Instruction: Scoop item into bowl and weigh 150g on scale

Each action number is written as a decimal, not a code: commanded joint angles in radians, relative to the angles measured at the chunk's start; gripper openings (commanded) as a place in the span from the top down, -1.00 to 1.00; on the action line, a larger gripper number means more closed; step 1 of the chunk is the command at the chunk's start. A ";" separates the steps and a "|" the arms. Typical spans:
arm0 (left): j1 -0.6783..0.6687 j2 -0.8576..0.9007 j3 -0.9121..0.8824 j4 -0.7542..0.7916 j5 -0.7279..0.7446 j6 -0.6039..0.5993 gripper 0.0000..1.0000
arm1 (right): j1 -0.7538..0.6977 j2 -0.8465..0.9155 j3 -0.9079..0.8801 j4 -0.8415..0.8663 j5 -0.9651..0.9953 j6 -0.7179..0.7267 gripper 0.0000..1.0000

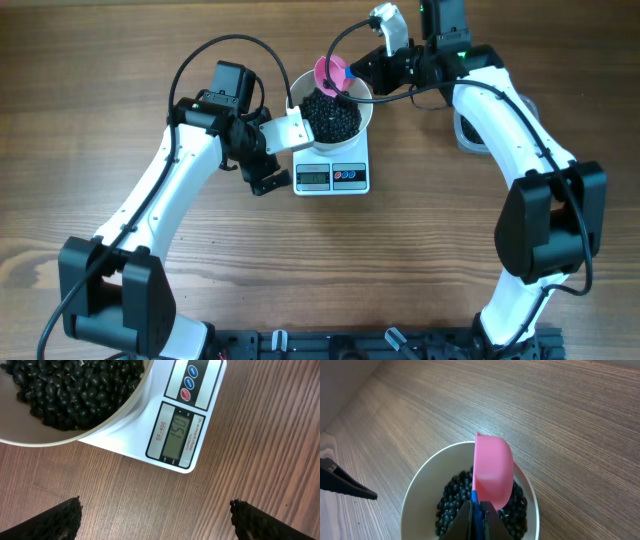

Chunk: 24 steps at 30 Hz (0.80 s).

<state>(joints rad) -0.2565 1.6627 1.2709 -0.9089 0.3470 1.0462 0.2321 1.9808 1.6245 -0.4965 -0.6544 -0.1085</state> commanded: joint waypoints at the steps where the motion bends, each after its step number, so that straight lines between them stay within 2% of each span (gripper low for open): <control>1: 0.000 0.004 0.005 -0.001 0.023 0.016 -1.00 | 0.000 0.025 -0.010 -0.020 -0.027 0.003 0.91; 5: 0.000 0.004 0.005 -0.001 0.023 0.016 -1.00 | 0.000 0.025 -0.011 -0.092 0.025 0.002 0.91; 12: 0.000 0.004 0.005 -0.001 0.023 0.016 -1.00 | 0.020 0.025 -0.013 -0.092 0.066 -0.072 0.91; 24: 0.000 0.004 0.005 -0.001 0.023 0.016 -1.00 | 0.027 0.026 -0.017 -0.090 0.112 -0.076 0.92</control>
<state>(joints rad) -0.2565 1.6627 1.2709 -0.9089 0.3470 1.0462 0.2558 1.9827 1.6241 -0.5877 -0.5549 -0.1623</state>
